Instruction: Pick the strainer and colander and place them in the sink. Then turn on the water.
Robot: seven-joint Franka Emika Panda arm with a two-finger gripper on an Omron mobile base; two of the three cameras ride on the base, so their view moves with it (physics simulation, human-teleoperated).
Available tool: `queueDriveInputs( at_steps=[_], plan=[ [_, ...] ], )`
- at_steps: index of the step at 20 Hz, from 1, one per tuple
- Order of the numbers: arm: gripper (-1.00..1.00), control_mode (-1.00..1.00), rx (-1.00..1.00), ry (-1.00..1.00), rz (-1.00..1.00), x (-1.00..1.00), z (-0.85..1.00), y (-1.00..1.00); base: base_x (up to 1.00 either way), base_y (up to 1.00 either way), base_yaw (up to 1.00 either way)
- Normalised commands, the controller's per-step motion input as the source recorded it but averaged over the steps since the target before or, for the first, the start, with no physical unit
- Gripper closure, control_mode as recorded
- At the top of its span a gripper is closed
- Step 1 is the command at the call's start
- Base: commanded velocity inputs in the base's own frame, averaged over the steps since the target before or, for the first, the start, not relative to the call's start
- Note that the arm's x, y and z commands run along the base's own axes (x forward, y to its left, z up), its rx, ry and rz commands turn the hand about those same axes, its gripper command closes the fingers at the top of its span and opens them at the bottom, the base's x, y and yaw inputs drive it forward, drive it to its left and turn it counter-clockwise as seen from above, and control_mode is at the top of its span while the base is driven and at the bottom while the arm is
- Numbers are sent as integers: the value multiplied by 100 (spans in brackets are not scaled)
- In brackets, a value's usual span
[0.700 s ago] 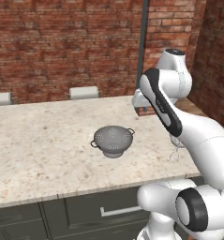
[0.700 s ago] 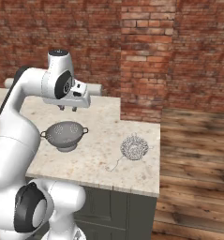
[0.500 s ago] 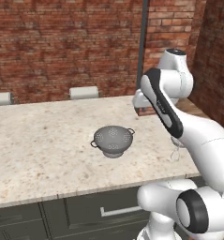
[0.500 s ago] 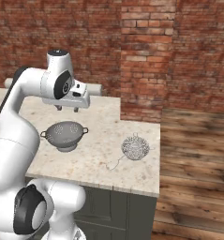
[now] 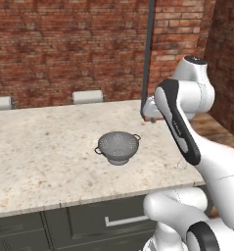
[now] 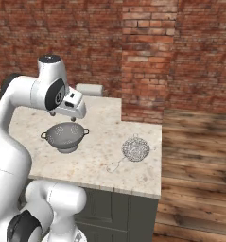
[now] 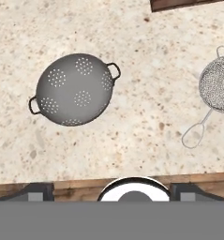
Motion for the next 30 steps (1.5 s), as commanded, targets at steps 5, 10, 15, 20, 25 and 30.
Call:
queueDriveInputs(
  at_steps=[5, 10, 15, 20, 25, 30],
  plan=[
    [-100, -100, 0, 0, -12, -22, -8, 0, 0, 0, 0],
    [-100, -100, 0, 8, -13, 0, -14, 0, 0, 0, 0],
    [-100, -100, 0, 3, -5, 7, -29, 0, 0, 0, 0],
    [-100, -100, 3, 0, 0, 5, -32, 0, 0, 0, 0],
    [-100, -100, 6, 0, 2, 2, -36, 0, 0, 0, 0],
    [-100, -100, 0, 1, 0, 11, -36, 2, 0, 0, 0]
  ],
)
